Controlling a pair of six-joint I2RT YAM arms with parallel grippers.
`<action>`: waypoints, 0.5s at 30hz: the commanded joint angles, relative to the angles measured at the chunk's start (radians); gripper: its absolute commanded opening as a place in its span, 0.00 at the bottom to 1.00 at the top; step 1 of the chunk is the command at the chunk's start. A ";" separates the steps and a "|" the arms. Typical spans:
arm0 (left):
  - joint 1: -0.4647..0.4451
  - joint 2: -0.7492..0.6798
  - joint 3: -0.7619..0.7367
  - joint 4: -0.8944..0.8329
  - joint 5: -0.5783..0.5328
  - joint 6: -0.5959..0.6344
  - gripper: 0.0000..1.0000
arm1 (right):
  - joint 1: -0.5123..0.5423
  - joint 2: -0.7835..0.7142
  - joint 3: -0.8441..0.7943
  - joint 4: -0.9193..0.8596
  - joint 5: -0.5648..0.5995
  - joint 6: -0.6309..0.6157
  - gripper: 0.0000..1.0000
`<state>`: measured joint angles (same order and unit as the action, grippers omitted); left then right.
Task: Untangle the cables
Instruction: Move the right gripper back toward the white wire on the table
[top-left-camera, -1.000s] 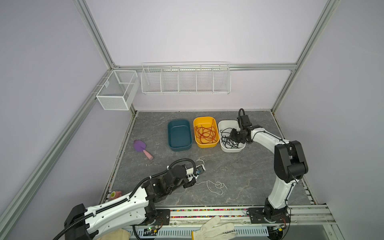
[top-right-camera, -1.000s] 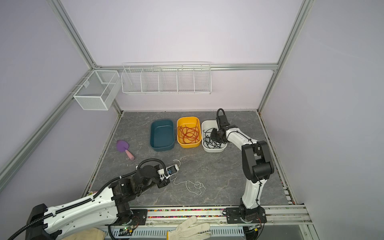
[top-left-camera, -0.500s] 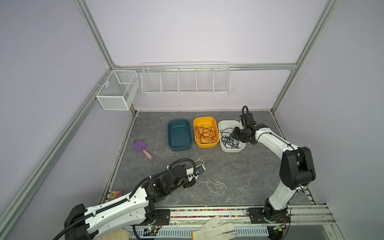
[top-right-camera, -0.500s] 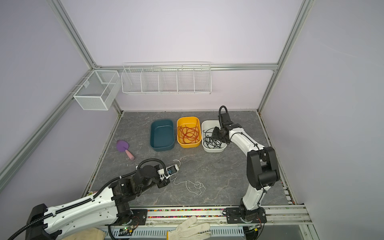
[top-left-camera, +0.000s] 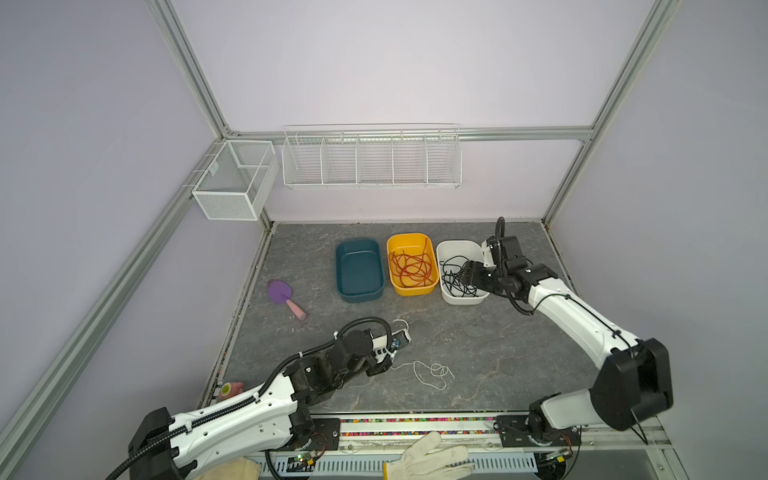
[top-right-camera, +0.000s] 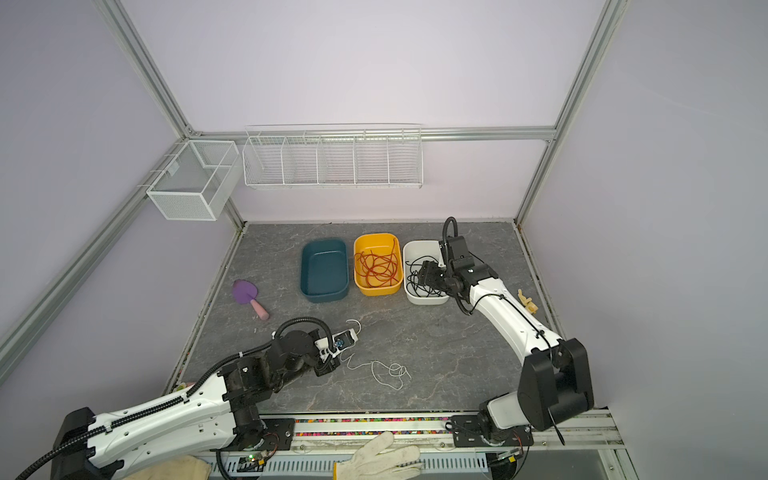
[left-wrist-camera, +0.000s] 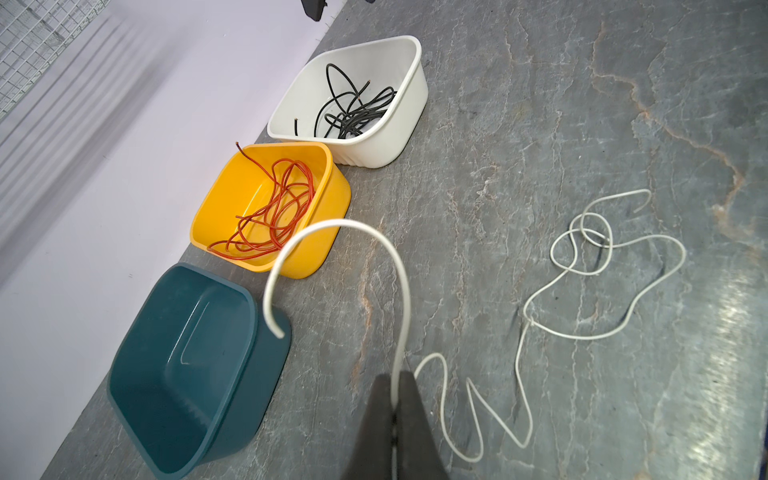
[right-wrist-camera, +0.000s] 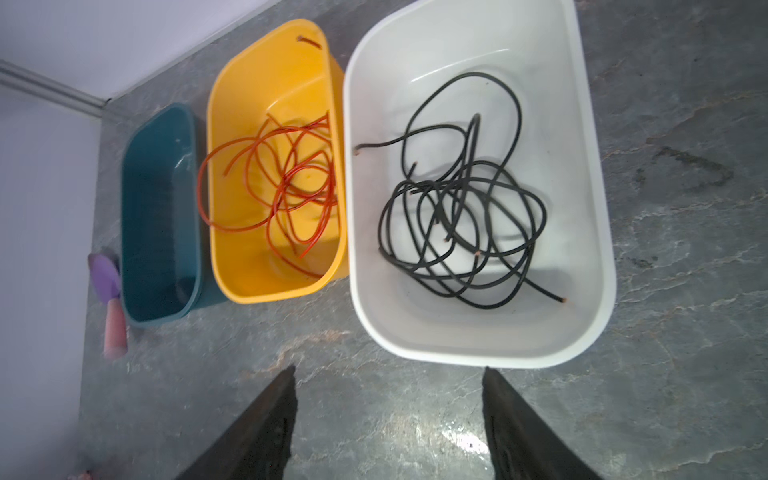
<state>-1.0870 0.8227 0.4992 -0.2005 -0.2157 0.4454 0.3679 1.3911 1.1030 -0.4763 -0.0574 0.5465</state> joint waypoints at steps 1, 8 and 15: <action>-0.004 0.001 0.004 -0.011 0.010 -0.007 0.00 | 0.035 -0.097 -0.082 0.081 -0.027 -0.032 0.75; -0.003 -0.006 0.009 -0.025 -0.008 -0.005 0.00 | 0.102 -0.248 -0.206 0.090 0.011 -0.012 0.98; -0.003 -0.019 0.009 -0.036 -0.025 -0.004 0.00 | 0.206 -0.369 -0.322 0.099 -0.007 -0.007 0.89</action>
<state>-1.0870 0.8181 0.4992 -0.2165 -0.2283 0.4419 0.5323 1.0626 0.8192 -0.3962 -0.0612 0.5346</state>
